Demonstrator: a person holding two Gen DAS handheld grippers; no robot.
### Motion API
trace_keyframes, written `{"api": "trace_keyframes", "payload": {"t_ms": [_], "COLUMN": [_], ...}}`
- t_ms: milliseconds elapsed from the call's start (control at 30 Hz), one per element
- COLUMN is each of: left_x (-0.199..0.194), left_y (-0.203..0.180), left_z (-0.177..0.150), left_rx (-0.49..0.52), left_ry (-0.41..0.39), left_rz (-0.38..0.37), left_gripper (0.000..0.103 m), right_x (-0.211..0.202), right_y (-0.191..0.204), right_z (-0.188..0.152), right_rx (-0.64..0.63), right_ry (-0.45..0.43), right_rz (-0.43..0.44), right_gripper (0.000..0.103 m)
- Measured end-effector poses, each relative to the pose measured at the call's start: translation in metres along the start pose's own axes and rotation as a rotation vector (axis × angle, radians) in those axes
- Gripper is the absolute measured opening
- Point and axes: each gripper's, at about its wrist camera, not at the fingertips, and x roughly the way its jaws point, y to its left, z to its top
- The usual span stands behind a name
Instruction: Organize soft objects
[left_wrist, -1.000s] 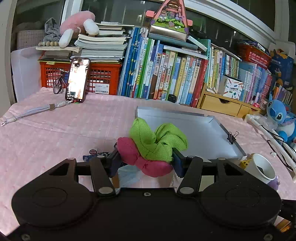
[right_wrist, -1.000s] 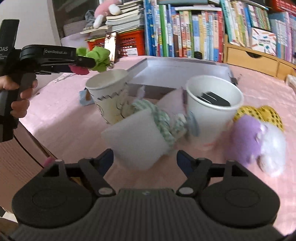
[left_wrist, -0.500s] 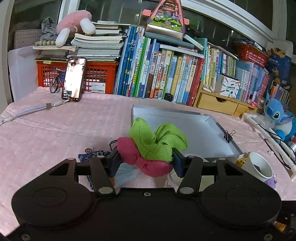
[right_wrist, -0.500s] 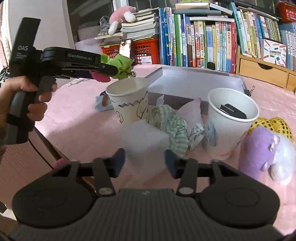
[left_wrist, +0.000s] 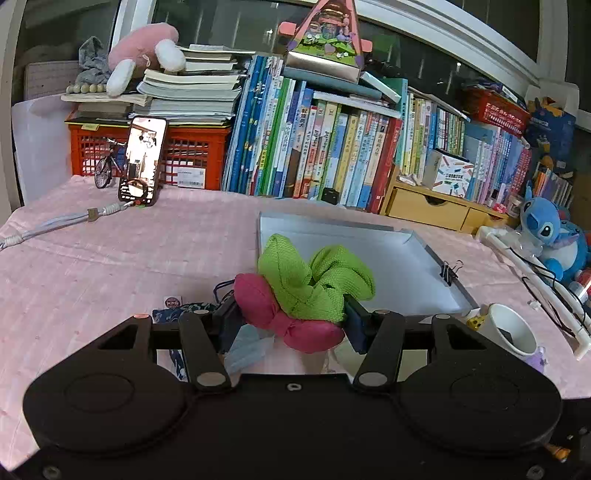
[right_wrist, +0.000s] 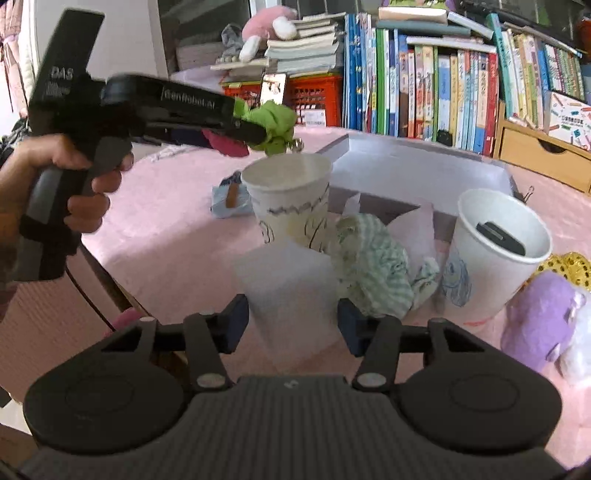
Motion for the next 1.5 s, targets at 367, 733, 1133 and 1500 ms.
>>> {"api": "trace_keyframes", "payload": {"t_ms": [367, 733, 1133, 1500], "left_x": [0.000, 0.054, 0.163, 0.210], "left_y": [-0.020, -0.048, -0.067, -0.070], "left_z": [0.027, 0.088, 0.103, 0.092], "left_rx": [0.052, 0.083, 0.039, 0.024], "left_ry": [-0.021, 0.129, 0.350, 0.439], "left_rz": [-0.058, -0.158, -0.113, -0.059], "left_gripper": [0.054, 0.054, 0.054, 0.054], "right_x": [-0.039, -0.019, 0.064, 0.109], "right_y": [-0.023, -0.110, -0.170, -0.186], "right_z": [0.050, 0.125, 0.140, 0.141], "right_rx": [0.017, 0.166, 0.294, 0.309], "right_ry": [-0.158, -0.067, 0.157, 0.274], "right_rz": [-0.045, -0.133, -0.149, -0.197], "right_gripper": [0.056, 0.057, 0.057, 0.059]}}
